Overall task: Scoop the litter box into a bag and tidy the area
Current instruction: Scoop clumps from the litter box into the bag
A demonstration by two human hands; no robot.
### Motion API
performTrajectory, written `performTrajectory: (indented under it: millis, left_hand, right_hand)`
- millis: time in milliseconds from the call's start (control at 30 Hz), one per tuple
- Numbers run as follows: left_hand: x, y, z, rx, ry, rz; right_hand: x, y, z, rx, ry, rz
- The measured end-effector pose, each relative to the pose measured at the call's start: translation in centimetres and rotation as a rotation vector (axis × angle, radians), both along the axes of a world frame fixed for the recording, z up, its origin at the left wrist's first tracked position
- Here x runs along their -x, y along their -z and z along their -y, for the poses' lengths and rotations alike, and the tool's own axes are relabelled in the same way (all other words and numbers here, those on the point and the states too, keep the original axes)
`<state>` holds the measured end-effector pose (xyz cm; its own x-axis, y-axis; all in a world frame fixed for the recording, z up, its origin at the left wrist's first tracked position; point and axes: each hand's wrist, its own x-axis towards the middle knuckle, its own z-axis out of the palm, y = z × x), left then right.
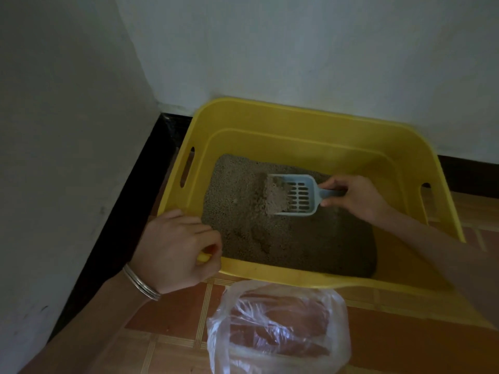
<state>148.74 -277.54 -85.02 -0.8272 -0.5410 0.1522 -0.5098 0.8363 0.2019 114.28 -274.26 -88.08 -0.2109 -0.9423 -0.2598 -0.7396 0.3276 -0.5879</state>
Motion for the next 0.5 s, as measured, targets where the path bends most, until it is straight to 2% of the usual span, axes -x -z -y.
performTrajectory:
  millis: [100, 333, 500]
  left_hand:
    - [0.1, -0.2, -0.1, -0.015, -0.004, 0.014]
    - [0.1, -0.3, -0.3, 0.009, -0.013, 0.020]
    - [0.0, -0.2, -0.4, 0.021, -0.011, 0.014]
  right_hand:
    - [1.3, -0.8, -1.7, -0.028, -0.048, -0.118]
    - [1.2, -1.4, -4.5, -0.170, -0.208, -0.249]
    - [-1.3, -1.0, -4.2, -0.133, -0.346, -0.429]
